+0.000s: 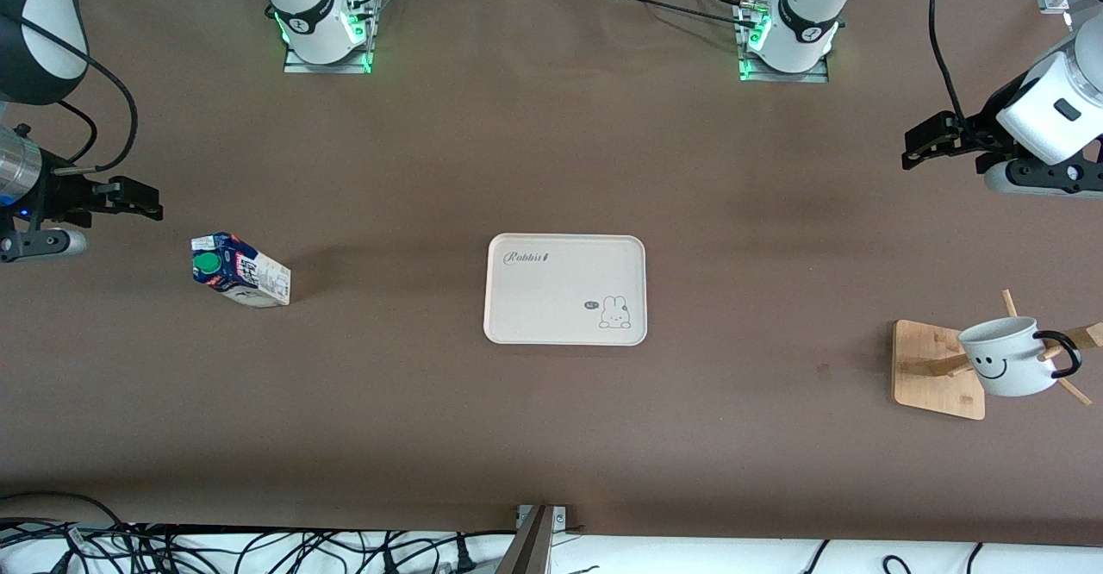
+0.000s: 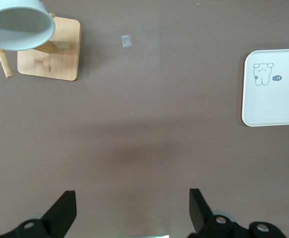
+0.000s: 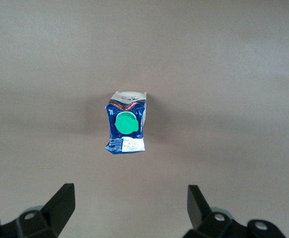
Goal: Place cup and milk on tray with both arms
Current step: 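Reach the right gripper down to the milk carton and grasp it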
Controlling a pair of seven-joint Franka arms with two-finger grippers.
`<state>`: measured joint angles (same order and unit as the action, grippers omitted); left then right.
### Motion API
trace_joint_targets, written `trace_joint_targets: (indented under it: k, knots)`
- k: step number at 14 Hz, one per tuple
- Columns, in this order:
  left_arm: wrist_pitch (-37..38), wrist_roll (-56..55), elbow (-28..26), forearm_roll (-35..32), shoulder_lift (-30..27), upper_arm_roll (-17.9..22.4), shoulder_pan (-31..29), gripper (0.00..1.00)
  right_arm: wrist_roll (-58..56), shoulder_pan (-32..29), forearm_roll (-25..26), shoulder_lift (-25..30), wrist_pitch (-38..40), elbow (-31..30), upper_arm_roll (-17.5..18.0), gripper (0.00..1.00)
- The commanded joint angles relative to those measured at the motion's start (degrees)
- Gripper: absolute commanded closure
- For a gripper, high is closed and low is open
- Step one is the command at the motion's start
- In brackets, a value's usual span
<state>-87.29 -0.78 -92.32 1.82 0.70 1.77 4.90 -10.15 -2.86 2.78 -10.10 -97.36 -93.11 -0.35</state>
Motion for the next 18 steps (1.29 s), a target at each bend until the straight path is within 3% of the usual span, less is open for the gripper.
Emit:
trace_joint_targets:
  k: [1,9,12,18]
  knots:
    - [1.16,0.16,1.26,-0.85,0.01,-1.33,0.1,0.0,1.01,-0.21,-0.93,1.48,-7.55,-6.44,0.35,0.0]
    - [0.72,-0.1,1.44,0.29,1.67,-1.16,0.02,0.0,1.01,-0.3,-2.17,-2.38,-25.14,-14.72,0.35,0.0]
    - [0.54,-0.02,5.38,0.29,4.48,-1.16,-0.07,0.0,1.01,-0.3,-2.25,-2.9,-31.47,-18.76,0.43,0.0]
    - [1.15,-0.54,4.86,0.2,5.54,-1.16,-0.6,0.0,0.04,-0.3,-4.19,-3.43,-32.72,-21.59,0.35,0.0]
